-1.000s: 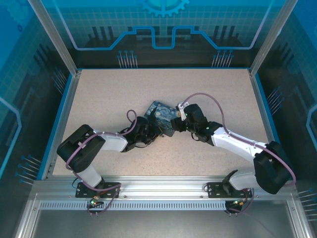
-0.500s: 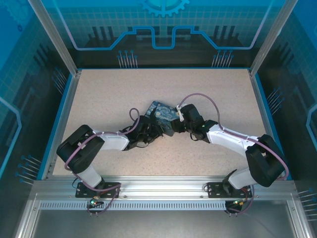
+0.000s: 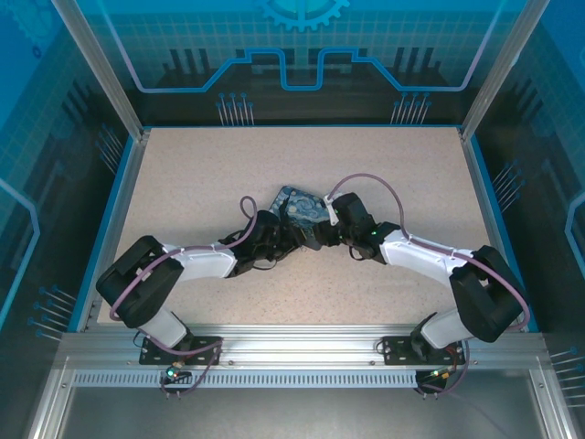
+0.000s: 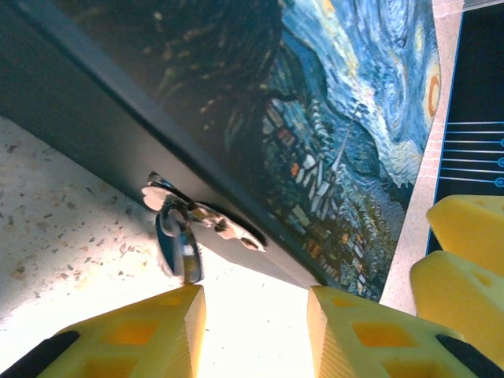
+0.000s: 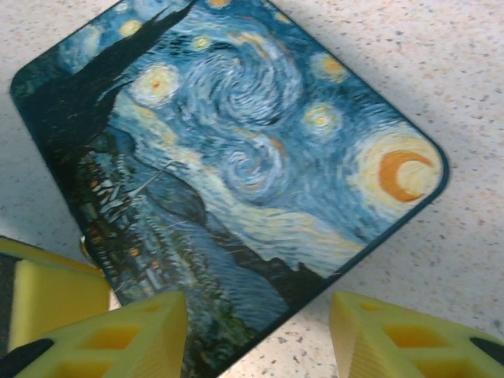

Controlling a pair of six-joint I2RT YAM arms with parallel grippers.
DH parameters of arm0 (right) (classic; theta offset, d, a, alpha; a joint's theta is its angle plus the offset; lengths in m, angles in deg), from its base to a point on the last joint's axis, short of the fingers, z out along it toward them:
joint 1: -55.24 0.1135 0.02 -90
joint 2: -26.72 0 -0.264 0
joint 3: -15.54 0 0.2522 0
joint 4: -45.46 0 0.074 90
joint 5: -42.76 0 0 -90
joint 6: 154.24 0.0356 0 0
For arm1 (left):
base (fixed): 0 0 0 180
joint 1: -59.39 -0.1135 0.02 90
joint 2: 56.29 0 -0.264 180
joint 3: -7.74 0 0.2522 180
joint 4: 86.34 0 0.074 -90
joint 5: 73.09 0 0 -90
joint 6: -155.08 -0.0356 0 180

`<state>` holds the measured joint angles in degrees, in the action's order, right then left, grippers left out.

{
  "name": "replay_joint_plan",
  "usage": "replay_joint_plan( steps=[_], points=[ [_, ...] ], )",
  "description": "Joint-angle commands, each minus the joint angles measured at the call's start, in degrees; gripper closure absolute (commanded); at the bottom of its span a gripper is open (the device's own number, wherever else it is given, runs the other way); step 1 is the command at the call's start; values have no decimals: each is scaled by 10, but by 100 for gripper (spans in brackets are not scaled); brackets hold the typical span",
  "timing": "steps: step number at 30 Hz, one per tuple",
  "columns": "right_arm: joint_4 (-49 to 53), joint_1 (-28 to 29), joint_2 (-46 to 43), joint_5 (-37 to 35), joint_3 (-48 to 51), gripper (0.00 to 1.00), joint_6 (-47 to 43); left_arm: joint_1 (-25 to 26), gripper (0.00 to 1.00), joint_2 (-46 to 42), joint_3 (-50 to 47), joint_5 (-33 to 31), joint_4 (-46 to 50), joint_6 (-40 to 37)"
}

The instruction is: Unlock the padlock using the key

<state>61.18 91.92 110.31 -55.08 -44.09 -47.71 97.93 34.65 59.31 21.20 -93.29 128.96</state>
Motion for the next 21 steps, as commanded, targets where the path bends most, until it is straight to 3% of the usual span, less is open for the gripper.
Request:
replay_joint_plan(
  steps=[1,6,10,17,21],
  points=[
    [-51,-3,-14,90,25,51,-16,4,58,-34,11,-16,36,-27],
    [-40,4,-29,94,41,51,-5,2,52,-92,-13,-37,83,-45],
    [-31,-12,-48,63,64,43,48,-15,43,-168,-16,-64,150,-80],
    [-70,-79,-22,159,64,18,151,-142,29,-208,26,2,229,-162],
    [-107,-103,44,225,21,15,162,-202,28,-181,57,39,230,-199]
  ],
)
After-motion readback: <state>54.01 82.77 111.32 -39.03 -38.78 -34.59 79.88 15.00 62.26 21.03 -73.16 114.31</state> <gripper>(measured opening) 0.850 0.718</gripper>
